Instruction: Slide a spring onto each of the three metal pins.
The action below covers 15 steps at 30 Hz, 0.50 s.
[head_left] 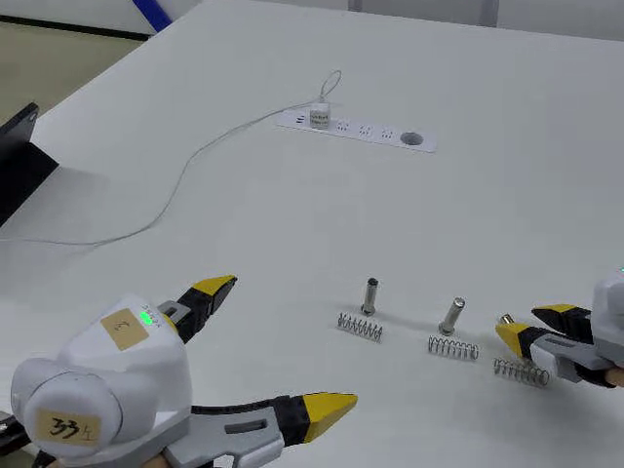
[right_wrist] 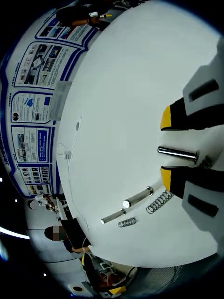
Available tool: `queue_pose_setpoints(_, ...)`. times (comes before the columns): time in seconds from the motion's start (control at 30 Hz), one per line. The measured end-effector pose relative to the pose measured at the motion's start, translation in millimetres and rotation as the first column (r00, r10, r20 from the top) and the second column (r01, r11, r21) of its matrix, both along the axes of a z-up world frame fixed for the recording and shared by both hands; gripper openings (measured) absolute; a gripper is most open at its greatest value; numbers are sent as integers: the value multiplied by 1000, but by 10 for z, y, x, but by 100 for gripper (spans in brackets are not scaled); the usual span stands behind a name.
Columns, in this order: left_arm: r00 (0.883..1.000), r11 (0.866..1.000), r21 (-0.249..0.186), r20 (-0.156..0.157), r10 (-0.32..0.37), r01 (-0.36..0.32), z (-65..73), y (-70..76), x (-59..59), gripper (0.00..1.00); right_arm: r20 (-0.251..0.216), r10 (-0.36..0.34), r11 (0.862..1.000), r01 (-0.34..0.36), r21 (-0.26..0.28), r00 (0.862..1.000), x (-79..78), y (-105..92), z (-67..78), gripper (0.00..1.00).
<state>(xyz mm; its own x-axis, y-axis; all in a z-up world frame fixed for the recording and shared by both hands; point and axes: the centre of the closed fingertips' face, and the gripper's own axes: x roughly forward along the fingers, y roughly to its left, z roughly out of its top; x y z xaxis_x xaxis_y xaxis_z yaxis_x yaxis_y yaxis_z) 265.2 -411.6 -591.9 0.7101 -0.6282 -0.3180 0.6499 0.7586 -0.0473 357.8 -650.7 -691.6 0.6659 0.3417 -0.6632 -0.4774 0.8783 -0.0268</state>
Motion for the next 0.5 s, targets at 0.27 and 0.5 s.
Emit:
queue_pose_setpoints(0.27,1000,1000,-4,0,18,-18,4,32,20,100,-30,6,1000,-7,-30,1000,17,10,-62,24)
queue_pose_setpoints(0.5,1000,1000,0,-11,15,-15,-19,30,10,100,-49,6,998,-9,-56,999,34,30,-77,17)
